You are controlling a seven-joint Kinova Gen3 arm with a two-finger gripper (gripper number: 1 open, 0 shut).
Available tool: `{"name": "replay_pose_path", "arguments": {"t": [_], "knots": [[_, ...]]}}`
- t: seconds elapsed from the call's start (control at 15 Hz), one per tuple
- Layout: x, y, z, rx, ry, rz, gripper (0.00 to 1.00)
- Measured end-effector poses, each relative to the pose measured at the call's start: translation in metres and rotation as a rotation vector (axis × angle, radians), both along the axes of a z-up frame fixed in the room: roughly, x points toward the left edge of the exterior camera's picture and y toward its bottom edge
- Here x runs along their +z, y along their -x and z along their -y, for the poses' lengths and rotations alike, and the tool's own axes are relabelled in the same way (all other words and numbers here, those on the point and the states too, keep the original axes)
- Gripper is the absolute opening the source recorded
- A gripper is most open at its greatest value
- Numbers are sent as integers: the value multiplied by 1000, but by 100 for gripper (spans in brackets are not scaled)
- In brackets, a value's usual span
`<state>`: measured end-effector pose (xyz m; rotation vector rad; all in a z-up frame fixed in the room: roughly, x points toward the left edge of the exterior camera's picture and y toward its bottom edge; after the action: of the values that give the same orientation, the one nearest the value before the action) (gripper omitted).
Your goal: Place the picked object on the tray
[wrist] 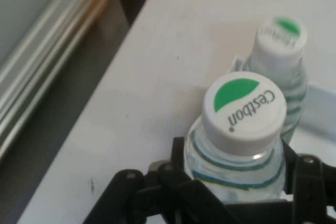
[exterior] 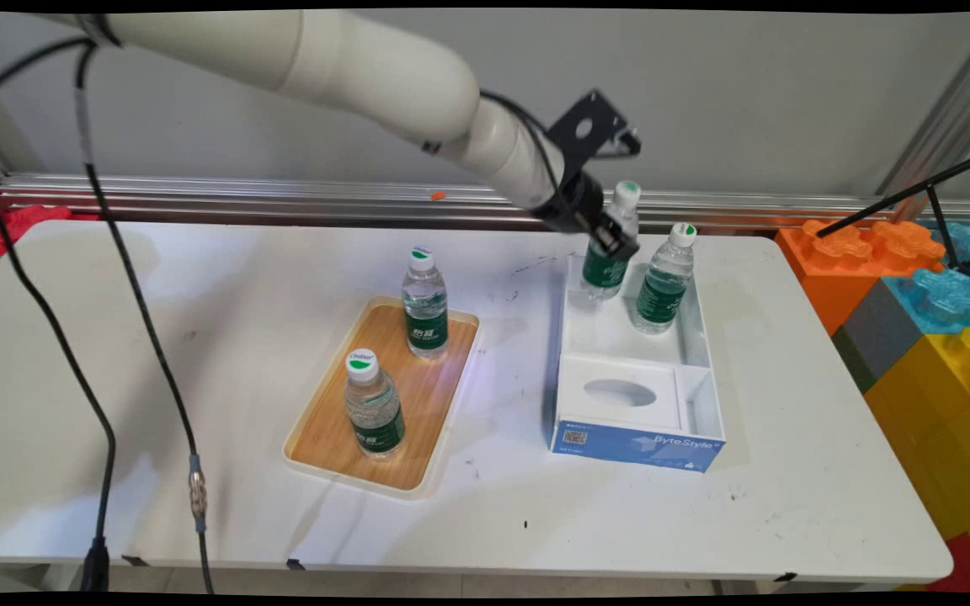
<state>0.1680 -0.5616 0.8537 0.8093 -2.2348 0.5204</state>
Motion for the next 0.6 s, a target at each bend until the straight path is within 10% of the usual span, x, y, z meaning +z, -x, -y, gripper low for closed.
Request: {"name": "replay_pose_path", "arguments": {"t": [0.6], "knots": [[125,-8,-44,83,8,-24,0]]}}
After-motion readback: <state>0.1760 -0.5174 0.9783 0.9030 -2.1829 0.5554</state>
